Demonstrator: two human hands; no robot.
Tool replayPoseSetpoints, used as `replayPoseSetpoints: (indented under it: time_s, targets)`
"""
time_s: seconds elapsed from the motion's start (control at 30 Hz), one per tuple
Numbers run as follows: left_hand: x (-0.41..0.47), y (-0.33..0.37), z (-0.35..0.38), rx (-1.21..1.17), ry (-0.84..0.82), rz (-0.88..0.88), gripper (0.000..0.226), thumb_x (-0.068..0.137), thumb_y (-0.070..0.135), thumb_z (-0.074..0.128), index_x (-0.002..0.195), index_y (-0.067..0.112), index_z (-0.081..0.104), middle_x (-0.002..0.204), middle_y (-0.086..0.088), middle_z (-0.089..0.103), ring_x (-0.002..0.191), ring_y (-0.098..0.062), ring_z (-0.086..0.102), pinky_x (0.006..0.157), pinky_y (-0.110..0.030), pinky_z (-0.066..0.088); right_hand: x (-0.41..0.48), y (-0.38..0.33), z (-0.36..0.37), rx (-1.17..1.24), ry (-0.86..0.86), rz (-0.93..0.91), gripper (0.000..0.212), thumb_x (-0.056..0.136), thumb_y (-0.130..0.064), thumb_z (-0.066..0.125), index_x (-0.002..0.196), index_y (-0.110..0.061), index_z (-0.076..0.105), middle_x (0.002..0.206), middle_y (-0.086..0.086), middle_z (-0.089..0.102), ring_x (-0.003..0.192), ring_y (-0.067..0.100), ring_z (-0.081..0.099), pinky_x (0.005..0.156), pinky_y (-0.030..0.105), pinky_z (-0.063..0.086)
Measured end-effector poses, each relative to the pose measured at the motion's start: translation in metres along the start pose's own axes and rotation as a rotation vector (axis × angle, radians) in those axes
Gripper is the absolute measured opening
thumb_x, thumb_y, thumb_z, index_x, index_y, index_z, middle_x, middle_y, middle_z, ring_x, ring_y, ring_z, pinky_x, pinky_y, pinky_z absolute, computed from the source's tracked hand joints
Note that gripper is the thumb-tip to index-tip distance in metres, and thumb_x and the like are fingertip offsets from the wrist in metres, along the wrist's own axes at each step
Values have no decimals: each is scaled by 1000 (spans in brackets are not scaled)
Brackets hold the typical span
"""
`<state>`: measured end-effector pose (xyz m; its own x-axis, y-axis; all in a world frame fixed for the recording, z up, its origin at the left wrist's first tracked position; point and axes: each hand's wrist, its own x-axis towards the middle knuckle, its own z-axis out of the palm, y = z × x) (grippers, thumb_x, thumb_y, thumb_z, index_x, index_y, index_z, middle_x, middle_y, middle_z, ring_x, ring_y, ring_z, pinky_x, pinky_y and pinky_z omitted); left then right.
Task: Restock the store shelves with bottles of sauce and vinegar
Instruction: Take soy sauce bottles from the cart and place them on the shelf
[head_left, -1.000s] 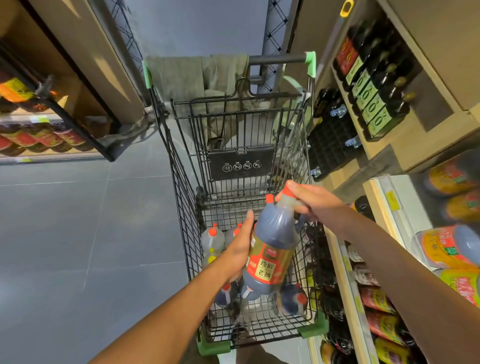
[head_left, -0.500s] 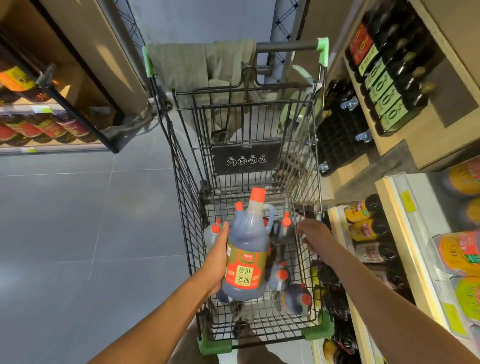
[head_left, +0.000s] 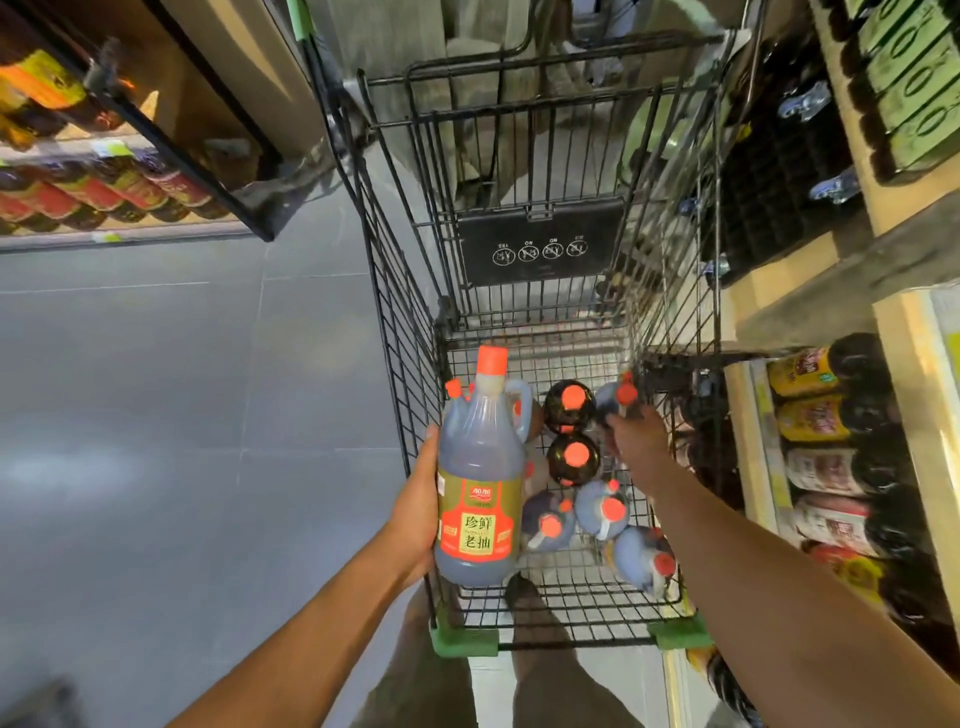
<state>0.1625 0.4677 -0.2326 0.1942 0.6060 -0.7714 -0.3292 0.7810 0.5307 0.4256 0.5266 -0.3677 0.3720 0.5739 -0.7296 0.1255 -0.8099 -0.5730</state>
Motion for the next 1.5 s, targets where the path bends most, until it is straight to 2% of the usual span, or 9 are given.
replayPoseSetpoints:
  time_s: [0.13, 0.27, 0.4, 0.53, 0.77, 0.87, 1.0, 1.27, 1.5]
  targets:
    - [0, -6, -13, 46, -9, -37, 80, 92, 74, 32, 127, 13, 71, 116, -25, 73, 103, -34, 74, 90, -45, 62, 8, 1, 2, 54, -5, -47, 29, 97, -10, 64, 124, -1, 62, 103, 26, 66, 75, 32, 62, 66, 42, 51]
    - [-4, -4, -17, 121, -13, -56, 88, 86, 81, 29, 129, 16, 71, 123, -26, 71, 115, -38, 70, 93, -45, 60, 12, 0, -16, -222, 154, -96, 33, 93, -29, 72, 113, -3, 70, 110, 21, 70, 104, 37, 66, 85, 39, 49]
    - [-4, -3, -16, 114, -83, -67, 79, 89, 77, 28, 121, 24, 77, 122, -18, 74, 112, -30, 73, 84, -36, 61, -11, -6, -35, -284, 130, -300, 29, 93, -44, 70, 99, -16, 69, 91, 4, 68, 90, 26, 63, 74, 33, 45]
    - [-4, 1, -5, 126, -106, -22, 84, 87, 74, 37, 143, 13, 57, 128, -20, 71, 117, -33, 70, 89, -40, 61, -48, -27, -61, -358, 100, -536, 24, 93, -44, 68, 77, -29, 60, 67, -12, 60, 65, 5, 56, 56, 26, 32]
    - [-11, 19, 16, 86, -175, 34, 98, 78, 77, 55, 144, 5, 55, 134, -30, 63, 129, -47, 58, 114, -63, 41, -109, -100, -112, -233, 12, -854, 17, 92, -41, 68, 81, -29, 65, 81, -8, 61, 77, 6, 58, 67, 16, 41]
    - [-18, 31, 28, 56, -186, 50, 97, 73, 77, 60, 140, 6, 59, 134, -29, 64, 123, -43, 63, 110, -56, 48, -140, -135, -118, 44, -91, -824, 22, 88, -42, 64, 82, -21, 66, 77, 3, 64, 77, 9, 59, 71, 31, 49]
    - [-22, 46, 45, -29, -200, 63, 92, 80, 79, 54, 134, 5, 66, 133, -30, 64, 114, -38, 68, 99, -51, 56, -179, -164, -122, 264, -173, -842, 19, 84, -49, 63, 94, -39, 77, 89, -13, 75, 84, 1, 68, 70, 16, 53]
    - [-13, 60, 53, -220, -341, 67, 87, 60, 80, 80, 112, 10, 79, 108, -19, 75, 96, -31, 75, 84, -45, 61, -217, -183, -124, 269, -317, -864, 20, 89, -24, 59, 105, -20, 72, 99, -7, 77, 97, 8, 71, 81, 20, 56]
    - [-9, 58, 49, -276, -354, 38, 88, 70, 81, 73, 117, 8, 76, 111, -21, 74, 98, -33, 75, 87, -47, 60, -219, -183, -106, 214, -325, -919, 29, 88, -23, 61, 116, -20, 69, 112, -10, 76, 111, 12, 69, 95, 29, 55]
